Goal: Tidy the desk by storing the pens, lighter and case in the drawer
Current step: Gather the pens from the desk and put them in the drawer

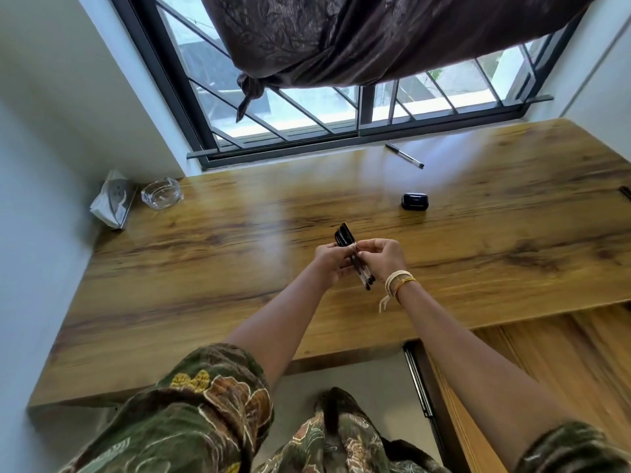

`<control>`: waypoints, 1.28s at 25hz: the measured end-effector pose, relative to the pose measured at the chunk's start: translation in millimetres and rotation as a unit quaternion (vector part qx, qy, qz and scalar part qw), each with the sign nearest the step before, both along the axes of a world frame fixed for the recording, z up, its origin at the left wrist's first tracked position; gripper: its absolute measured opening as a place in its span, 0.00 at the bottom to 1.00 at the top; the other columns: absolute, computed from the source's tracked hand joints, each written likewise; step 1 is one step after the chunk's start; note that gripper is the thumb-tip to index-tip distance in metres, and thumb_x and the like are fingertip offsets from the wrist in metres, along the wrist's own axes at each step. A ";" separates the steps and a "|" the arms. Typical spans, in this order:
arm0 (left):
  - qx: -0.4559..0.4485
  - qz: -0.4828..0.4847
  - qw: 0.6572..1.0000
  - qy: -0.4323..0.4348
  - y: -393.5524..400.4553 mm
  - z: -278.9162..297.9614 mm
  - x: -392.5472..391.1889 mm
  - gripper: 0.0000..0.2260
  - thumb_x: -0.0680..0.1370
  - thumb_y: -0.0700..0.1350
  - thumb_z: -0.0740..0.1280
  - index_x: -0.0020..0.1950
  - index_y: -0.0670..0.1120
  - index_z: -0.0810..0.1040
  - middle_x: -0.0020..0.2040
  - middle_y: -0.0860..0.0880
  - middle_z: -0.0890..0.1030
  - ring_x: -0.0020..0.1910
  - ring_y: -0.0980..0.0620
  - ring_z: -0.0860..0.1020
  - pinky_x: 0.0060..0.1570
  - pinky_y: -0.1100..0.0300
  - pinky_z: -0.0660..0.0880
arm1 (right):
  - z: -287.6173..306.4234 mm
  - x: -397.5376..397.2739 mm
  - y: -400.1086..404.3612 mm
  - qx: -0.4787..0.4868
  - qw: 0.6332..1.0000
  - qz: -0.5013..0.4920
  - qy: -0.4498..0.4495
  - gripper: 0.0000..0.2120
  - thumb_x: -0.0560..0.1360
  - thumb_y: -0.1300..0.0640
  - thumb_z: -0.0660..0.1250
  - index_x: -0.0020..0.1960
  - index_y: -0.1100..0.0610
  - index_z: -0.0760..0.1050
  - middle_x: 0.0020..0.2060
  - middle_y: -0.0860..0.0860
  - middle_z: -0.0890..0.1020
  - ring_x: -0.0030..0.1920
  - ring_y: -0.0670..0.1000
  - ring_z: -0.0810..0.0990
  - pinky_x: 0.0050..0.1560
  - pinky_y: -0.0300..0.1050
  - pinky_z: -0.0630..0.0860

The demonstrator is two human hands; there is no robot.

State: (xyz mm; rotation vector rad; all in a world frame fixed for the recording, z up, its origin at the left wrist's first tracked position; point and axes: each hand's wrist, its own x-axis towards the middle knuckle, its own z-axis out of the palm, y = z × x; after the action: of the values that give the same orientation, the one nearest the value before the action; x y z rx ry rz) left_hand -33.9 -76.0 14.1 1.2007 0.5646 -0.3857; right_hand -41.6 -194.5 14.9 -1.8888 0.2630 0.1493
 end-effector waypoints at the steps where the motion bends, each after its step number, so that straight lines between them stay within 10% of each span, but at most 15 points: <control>1: -0.008 -0.002 1.000 -0.001 5.4 -1.9 6.8 0.09 0.76 0.34 0.68 0.55 0.36 0.76 0.41 0.41 0.81 0.35 0.48 0.82 0.37 0.54 0.81 | 1.1 7.5 4.3 -0.014 1.000 0.007 -0.008 0.10 0.71 0.68 0.69 0.51 0.62 0.82 0.45 0.55 0.84 0.43 0.49 0.82 0.46 0.40 0.79; 10: -0.010 0.031 0.999 -0.025 51.4 7.2 98.3 0.08 0.74 0.35 0.71 0.52 0.36 0.76 0.41 0.40 0.82 0.32 0.49 0.83 0.30 0.56 0.81 | 16.8 111.0 35.6 -0.174 0.981 0.043 -0.072 0.08 0.72 0.62 0.69 0.49 0.59 0.84 0.45 0.54 0.86 0.47 0.51 0.83 0.46 0.36 0.72; 23: 0.024 0.037 0.999 -0.014 72.2 -6.2 221.6 0.03 0.75 0.34 0.70 0.46 0.37 0.76 0.34 0.43 0.83 0.31 0.49 0.83 0.36 0.53 0.82 | -7.6 290.5 -20.9 -0.558 0.829 0.010 -0.030 0.20 0.72 0.60 0.63 0.64 0.59 0.69 0.64 0.64 0.69 0.62 0.67 0.69 0.60 0.59 0.71; 27: 0.034 0.037 0.999 -0.021 72.3 -20.8 233.1 0.09 0.74 0.33 0.70 0.53 0.34 0.75 0.41 0.40 0.82 0.37 0.46 0.82 0.41 0.52 0.82 | -13.5 310.7 -31.5 -0.575 0.815 -0.002 0.068 0.18 0.74 0.55 0.59 0.64 0.52 0.66 0.66 0.64 0.68 0.64 0.69 0.68 0.65 0.61 0.63; 32: 0.067 0.026 0.997 -0.025 69.7 -24.9 234.8 0.07 0.74 0.33 0.71 0.50 0.36 0.75 0.42 0.41 0.81 0.39 0.45 0.82 0.44 0.50 0.82 | -23.4 302.5 -30.4 -0.564 0.822 0.003 -0.078 0.17 0.77 0.64 0.55 0.63 0.61 0.73 0.54 0.63 0.77 0.54 0.64 0.76 0.54 0.56 0.75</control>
State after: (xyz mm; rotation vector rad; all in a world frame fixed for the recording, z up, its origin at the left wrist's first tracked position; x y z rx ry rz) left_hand 200.9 -6.3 -10.8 1.3173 0.5840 -0.2756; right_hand 260.9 -224.9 -8.5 -3.0685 0.2494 -0.2230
